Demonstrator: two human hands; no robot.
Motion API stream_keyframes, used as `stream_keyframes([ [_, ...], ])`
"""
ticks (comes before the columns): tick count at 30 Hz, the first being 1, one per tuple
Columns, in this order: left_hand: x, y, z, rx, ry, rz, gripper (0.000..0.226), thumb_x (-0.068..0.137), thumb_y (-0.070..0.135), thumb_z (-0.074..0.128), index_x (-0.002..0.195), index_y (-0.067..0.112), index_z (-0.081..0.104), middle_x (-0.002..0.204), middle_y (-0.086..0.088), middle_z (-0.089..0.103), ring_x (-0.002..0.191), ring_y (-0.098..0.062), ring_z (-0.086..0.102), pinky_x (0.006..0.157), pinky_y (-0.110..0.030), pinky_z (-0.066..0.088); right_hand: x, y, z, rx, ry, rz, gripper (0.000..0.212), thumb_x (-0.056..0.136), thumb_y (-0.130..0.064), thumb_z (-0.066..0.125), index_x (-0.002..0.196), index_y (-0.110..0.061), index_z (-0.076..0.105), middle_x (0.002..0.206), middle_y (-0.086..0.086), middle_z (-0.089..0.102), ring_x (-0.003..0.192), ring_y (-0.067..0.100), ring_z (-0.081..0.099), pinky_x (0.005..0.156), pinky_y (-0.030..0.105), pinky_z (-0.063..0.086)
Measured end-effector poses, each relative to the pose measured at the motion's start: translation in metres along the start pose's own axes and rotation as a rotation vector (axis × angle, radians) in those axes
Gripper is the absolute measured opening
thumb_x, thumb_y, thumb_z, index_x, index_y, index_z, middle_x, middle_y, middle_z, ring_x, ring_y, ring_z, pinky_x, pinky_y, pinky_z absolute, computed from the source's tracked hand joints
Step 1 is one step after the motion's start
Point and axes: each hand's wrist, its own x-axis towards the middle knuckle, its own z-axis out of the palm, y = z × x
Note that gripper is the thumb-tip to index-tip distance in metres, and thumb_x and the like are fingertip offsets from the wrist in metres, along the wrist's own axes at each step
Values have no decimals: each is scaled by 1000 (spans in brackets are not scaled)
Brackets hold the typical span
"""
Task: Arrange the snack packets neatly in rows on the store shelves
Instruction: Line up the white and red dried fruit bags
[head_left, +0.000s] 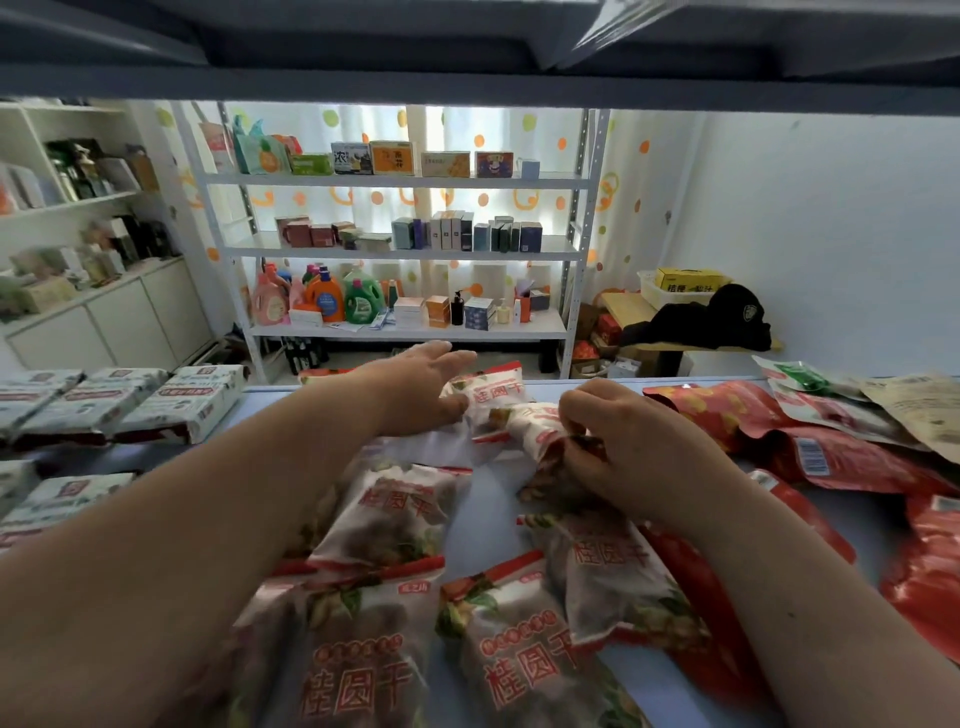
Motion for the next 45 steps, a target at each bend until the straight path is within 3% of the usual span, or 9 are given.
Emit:
stream_keyframes([
  [5, -85, 17, -20, 124, 37, 162, 43, 94, 37, 47, 137, 44, 40, 143, 13, 45, 121, -11, 51, 98, -35, 47, -1, -5, -3, 0, 130, -26, 10, 91, -27, 55, 86, -19, 53, 91, -5, 54, 71, 12, 55, 59, 35, 52],
  [11, -142, 14, -2, 87, -103, 244, 43, 93, 43, 48, 134, 53, 42, 140, 28, 40, 120, 0, 46, 100, -31, 44, -3, -28, -3, 47, 173, -163, 8, 86, -23, 57, 83, -17, 53, 104, -2, 61, 85, 17, 60, 61, 36, 53],
  [20, -136, -14, 30, 25, 2, 204, 64, 83, 68, 26, 145, 55, 18, 148, 24, 24, 137, -7, 22, 112, -36, 29, -2, -46, 20, 40, -177, -222, 20, 83, -41, 52, 94, -26, 58, 117, -8, 57, 95, 14, 60, 73, 34, 53],
  [23, -134, -20, 33, -30, 10, 201, 65, 83, 68, 24, 147, 53, 21, 150, 23, 24, 139, -7, 18, 114, -38, 27, -1, -45, 21, 39, -206, -188, 24, 87, -51, 52, 97, -30, 59, 117, -12, 56, 98, 11, 59, 77, 34, 53],
  [30, -130, -23, 37, -56, 55, 213, 70, 80, 67, 24, 147, 47, 28, 150, 17, 30, 139, -13, 22, 114, -39, 26, -2, -53, 15, -45, -363, -83, 41, 88, -51, 42, 121, -32, 57, 148, -10, 42, 126, 14, 48, 97, 29, 39],
  [34, -135, -21, 24, -119, 146, 251, 49, 93, 51, 49, 141, 42, 44, 146, 11, 42, 133, -13, 37, 109, -38, 33, -4, -66, 10, -108, -494, -22, 29, 94, -41, 50, 121, -37, 56, 160, -15, 19, 138, 18, 37, 104, 38, 40],
  [36, -146, -21, 11, -157, 212, 234, 50, 92, 43, 54, 141, 41, 43, 146, 12, 41, 128, -13, 44, 101, -34, 41, -12, -72, 4, -31, -449, 16, 25, 95, -37, 52, 119, -39, 60, 159, -15, 22, 142, 16, 31, 111, 41, 34],
  [40, -188, -4, -6, -67, 296, 272, 56, 88, 55, 40, 142, 42, 37, 144, 14, 43, 121, -13, 51, 91, -30, 46, -49, -78, -12, 90, -144, 138, 24, 91, -43, 52, 112, -41, 64, 151, -17, 38, 139, 3, 31, 112, 37, 34],
  [45, -231, 32, 19, -25, 263, 467, 55, 94, 52, 26, 148, 44, 18, 150, 20, 29, 136, -6, 31, 110, -30, 34, -103, -83, -9, 17, -57, 377, 47, 83, -58, 44, 125, -44, 58, 151, -17, 37, 137, 5, 32, 105, 32, 34],
])
